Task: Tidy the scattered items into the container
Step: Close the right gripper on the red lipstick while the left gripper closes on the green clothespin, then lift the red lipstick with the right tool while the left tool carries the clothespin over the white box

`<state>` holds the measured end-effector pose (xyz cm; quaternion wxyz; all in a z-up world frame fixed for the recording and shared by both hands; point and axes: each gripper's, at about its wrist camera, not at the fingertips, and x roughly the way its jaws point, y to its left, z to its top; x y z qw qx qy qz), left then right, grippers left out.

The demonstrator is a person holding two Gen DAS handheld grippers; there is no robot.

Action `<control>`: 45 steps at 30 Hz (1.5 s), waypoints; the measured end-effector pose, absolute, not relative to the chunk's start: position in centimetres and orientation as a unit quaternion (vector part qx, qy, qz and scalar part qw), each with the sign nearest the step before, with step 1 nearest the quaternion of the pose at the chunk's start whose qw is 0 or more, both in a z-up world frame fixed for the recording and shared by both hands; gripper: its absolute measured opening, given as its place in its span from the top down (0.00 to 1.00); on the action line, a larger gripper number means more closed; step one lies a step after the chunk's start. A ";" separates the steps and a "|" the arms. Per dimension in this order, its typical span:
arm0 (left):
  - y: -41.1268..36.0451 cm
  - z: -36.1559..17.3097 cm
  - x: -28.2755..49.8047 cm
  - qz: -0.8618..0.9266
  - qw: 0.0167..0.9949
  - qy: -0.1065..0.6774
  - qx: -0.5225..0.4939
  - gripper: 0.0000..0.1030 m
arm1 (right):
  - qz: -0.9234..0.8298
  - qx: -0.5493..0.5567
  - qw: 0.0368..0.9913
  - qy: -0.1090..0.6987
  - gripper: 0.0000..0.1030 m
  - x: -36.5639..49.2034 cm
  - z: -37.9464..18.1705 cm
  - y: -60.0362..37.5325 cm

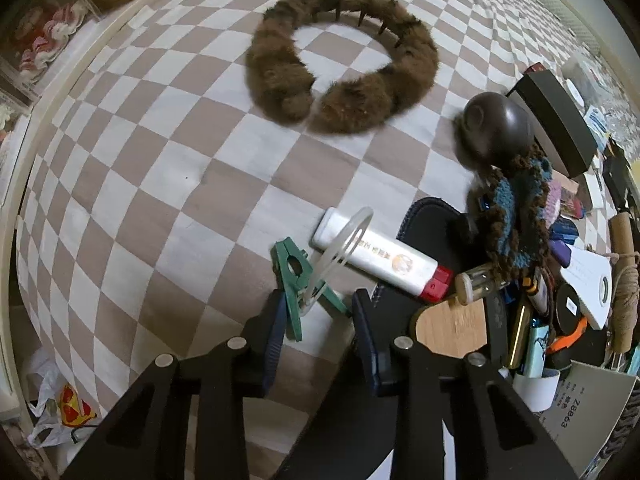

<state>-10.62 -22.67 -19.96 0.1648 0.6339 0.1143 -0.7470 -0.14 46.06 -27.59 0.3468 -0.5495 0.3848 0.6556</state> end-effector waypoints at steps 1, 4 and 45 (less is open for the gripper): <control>-22.6 -19.8 -10.6 -0.750 0.162 0.111 0.632 0.68 | 0.658 -0.545 0.347 0.387 0.77 -0.2 -27.4 46.2; -22.7 -19.6 -10.5 -0.753 0.157 0.110 0.629 0.68 | 0.674 -0.518 0.347 0.397 0.77 -0.3 -26.1 46.7; -16.9 -13.8 -8.4 -0.802 0.045 0.147 0.577 0.68 | 0.702 -0.396 0.362 0.468 0.88 6.2 -20.8 46.2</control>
